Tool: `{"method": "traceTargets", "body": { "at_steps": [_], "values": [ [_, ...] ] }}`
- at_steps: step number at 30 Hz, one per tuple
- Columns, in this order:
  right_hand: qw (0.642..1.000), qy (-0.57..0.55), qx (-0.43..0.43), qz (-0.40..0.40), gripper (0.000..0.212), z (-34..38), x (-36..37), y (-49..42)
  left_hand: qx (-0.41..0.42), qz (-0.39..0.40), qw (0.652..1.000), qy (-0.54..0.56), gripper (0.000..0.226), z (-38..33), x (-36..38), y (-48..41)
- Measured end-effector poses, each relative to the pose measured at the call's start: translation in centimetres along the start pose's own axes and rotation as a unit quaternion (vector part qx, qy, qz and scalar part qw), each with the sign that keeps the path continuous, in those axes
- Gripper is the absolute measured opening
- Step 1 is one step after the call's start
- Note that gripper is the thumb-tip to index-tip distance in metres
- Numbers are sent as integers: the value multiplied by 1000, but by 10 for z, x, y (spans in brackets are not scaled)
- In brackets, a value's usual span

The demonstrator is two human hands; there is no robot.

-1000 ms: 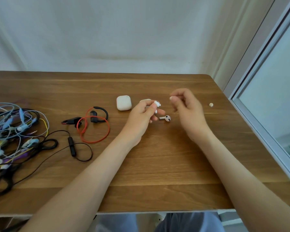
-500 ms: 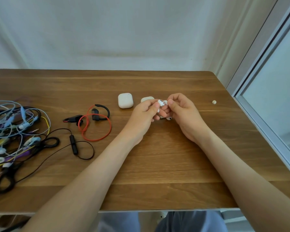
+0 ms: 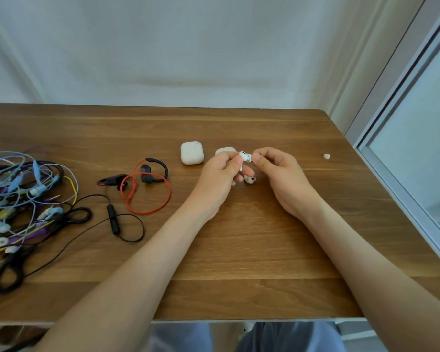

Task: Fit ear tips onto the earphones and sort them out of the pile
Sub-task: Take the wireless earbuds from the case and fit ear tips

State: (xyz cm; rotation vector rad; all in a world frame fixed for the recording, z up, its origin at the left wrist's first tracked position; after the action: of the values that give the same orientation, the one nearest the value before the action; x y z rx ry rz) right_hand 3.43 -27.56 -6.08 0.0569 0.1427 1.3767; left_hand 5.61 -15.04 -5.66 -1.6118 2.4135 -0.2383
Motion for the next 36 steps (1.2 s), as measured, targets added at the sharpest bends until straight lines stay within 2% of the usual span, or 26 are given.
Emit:
{"method": "traceTargets", "body": {
  "at_steps": [12, 21, 36],
  "values": [
    [993, -11, 20, 118, 25, -1, 10, -1, -7, 26, 1000, -16, 27, 3, 2, -1],
    [996, 12, 12, 84, 20, -3, 8, -2, 9, 22, 1000, 0, 18, 3, 3, 0],
    [999, 14, -2, 43, 18, 2, 7, 5, 13, 17, 997, -68, 14, 5, 2, 1]
  ]
}}
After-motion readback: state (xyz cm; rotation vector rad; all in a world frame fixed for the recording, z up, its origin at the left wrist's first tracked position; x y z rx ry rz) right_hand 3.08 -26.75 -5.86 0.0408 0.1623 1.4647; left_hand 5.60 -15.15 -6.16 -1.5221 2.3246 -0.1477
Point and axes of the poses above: each hand's wrist, its own y-axis away from the middle knuckle, its own x-axis out of the palm, z = x × y, the point moved 8 cm from there along -y, towards the middle knuckle, and after that the axes turned 13 degrees about x, right-handed, at the moved point
